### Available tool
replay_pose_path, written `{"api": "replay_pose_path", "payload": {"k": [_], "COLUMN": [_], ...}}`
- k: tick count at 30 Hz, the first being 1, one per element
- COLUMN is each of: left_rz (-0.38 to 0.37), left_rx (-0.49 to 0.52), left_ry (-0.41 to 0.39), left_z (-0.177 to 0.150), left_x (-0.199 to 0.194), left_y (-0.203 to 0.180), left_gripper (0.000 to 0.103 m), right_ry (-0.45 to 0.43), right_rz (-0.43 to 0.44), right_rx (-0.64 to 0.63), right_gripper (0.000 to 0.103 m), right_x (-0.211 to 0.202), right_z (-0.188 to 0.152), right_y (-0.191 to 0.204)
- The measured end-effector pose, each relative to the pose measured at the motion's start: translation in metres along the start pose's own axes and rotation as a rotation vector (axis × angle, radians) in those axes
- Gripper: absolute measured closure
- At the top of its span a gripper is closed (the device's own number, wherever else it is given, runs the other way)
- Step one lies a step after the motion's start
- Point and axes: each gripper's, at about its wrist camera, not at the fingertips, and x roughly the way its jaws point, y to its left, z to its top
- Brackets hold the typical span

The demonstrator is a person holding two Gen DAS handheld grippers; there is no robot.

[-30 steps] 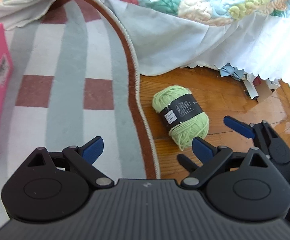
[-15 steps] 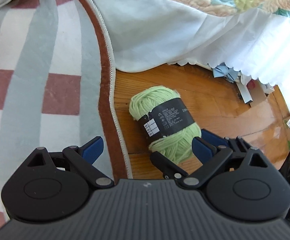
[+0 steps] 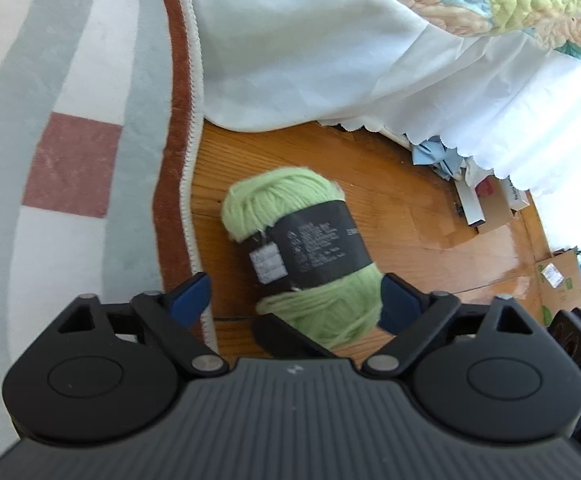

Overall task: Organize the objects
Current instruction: 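Close the left tool on the green yarn skein, then lift and carry the yarn skein with the left tool over the pink box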

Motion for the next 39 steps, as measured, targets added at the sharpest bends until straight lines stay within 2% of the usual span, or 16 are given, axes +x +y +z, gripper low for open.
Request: {"api": "replay_pose_path", "payload": {"k": [1, 3, 7, 12, 20, 27, 31, 39], "left_rz": [0.006, -0.015, 0.0, 0.001, 0.026, 0.047, 0.056, 0.074], "left_rx": [-0.007, -0.007, 0.042, 0.043, 0.082, 0.097, 0.096, 0.076], "left_ry": [0.012, 0.029, 0.016, 0.015, 0.03, 0.042, 0.038, 0.04], "left_z": [0.001, 0.001, -0.003, -0.003, -0.011, -0.02, -0.028, -0.038], "left_x": [0.003, 0.006, 0.006, 0.005, -0.003, -0.026, -0.043, -0.081], "left_y": [0.001, 0.002, -0.005, -0.008, -0.016, -0.013, -0.012, -0.009], "left_gripper": [0.03, 0.042, 0.047, 0.052, 0.054, 0.054, 0.054, 0.053], "right_ry": [0.006, 0.012, -0.001, -0.008, 0.032, 0.087, 0.111, 0.104], "right_rz": [0.002, 0.018, 0.014, 0.014, 0.005, 0.056, 0.058, 0.062], "right_rx": [-0.003, 0.011, 0.011, 0.021, 0.064, 0.073, 0.029, -0.044], "right_gripper": [0.031, 0.036, 0.041, 0.046, 0.047, 0.047, 0.046, 0.042], "right_x": [0.0, 0.0, -0.003, -0.005, -0.011, -0.021, -0.028, -0.047], "right_z": [-0.001, -0.002, -0.004, -0.003, -0.004, -0.004, -0.005, -0.007], "right_y": [0.0, -0.001, 0.0, 0.002, 0.008, 0.021, 0.036, 0.069]}}
